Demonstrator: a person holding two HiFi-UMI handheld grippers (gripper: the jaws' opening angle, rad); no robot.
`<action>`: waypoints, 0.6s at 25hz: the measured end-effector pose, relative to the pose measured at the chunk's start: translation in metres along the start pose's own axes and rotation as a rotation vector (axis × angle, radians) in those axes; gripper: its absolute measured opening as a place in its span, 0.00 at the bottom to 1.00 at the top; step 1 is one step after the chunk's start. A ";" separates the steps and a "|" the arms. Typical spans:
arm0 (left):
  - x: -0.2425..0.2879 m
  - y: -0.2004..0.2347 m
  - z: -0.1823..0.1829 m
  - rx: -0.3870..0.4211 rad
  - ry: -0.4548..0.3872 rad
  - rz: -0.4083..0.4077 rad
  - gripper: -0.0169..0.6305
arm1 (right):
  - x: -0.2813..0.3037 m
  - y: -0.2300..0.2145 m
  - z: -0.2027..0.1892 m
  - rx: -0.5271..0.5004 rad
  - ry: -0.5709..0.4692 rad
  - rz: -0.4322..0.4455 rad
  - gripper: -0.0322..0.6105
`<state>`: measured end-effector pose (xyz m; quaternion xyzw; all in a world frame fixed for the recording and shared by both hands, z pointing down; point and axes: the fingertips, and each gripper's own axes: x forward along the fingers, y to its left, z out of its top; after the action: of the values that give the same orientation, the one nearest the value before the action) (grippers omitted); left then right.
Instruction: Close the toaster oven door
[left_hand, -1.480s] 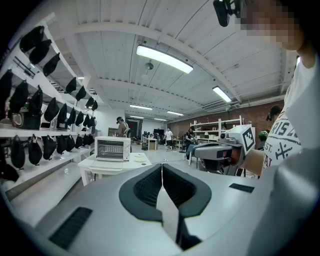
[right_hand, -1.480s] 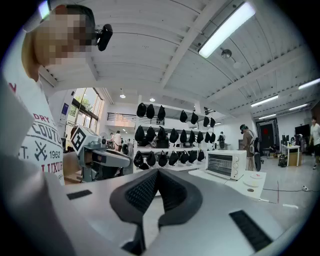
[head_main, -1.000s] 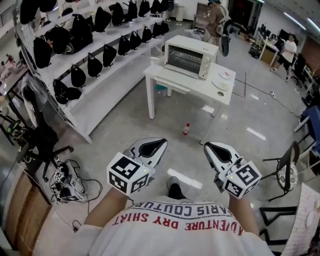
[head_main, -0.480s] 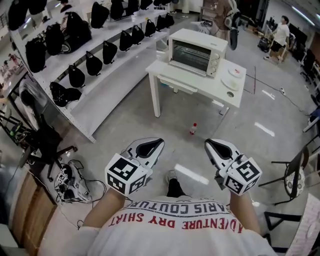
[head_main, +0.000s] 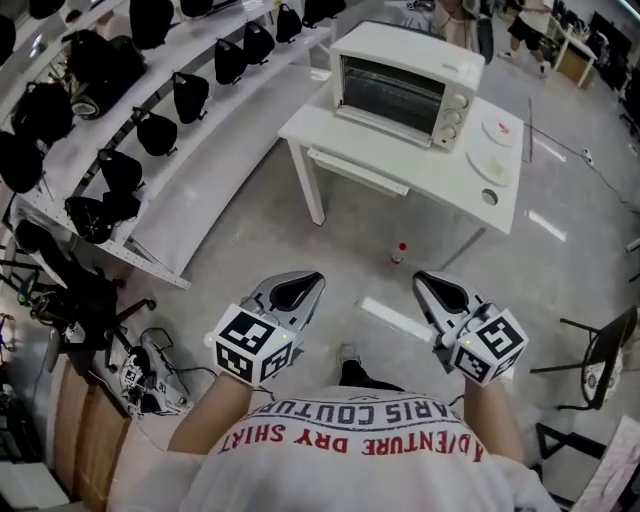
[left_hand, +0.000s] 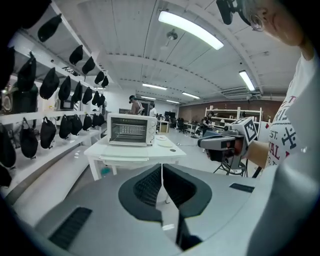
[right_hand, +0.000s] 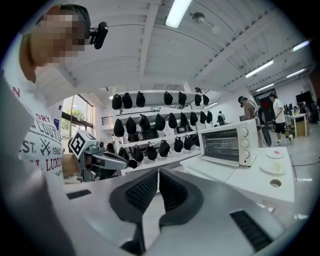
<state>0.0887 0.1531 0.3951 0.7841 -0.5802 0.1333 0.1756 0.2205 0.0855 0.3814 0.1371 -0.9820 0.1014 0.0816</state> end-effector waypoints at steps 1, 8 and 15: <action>0.013 0.012 0.004 -0.006 0.007 -0.001 0.07 | 0.011 -0.014 0.002 0.005 0.004 -0.005 0.09; 0.062 0.076 0.032 -0.034 -0.003 0.021 0.07 | 0.062 -0.081 0.021 0.012 0.025 -0.033 0.09; 0.072 0.110 0.063 -0.015 -0.078 0.025 0.09 | 0.076 -0.106 0.050 -0.025 -0.040 -0.063 0.10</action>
<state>0.0047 0.0347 0.3816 0.7800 -0.5974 0.1004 0.1571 0.1720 -0.0451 0.3660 0.1689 -0.9798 0.0839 0.0667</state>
